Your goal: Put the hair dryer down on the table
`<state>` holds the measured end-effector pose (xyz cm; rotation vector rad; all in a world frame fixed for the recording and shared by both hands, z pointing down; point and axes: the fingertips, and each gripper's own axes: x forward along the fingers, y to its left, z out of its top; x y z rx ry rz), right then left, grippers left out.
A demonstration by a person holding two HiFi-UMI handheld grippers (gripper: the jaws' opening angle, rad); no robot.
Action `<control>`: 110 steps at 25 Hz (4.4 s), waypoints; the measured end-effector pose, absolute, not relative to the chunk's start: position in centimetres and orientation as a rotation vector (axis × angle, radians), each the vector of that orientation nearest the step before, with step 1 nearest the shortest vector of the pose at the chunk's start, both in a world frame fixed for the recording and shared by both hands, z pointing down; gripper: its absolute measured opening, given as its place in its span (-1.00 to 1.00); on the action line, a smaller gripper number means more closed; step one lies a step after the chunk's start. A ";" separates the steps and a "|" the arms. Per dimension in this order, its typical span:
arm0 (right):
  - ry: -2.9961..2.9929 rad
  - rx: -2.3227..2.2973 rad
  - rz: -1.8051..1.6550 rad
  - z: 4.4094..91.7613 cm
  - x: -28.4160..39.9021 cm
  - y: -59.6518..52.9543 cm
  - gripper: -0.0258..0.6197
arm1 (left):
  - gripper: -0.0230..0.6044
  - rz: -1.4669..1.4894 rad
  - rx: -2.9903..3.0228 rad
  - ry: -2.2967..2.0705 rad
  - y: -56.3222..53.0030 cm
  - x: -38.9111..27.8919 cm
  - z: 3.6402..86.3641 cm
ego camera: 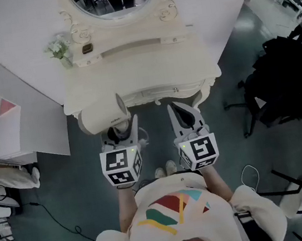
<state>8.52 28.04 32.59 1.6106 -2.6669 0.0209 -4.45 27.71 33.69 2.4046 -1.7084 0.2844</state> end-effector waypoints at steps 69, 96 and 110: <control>-2.665 1.544 -0.001 35.8 9.9 16.0 -0.92 | -0.31 0.249 2.379 -1.687 14.6 -3.2 36.8; -2.609 1.578 0.016 33.4 1.3 -10.8 -0.92 | -0.31 0.282 2.406 -1.591 -12.0 -10.7 35.7; -2.665 1.513 0.054 33.8 2.7 -14.9 -0.92 | -0.31 0.346 2.329 -1.651 -14.6 -9.2 36.7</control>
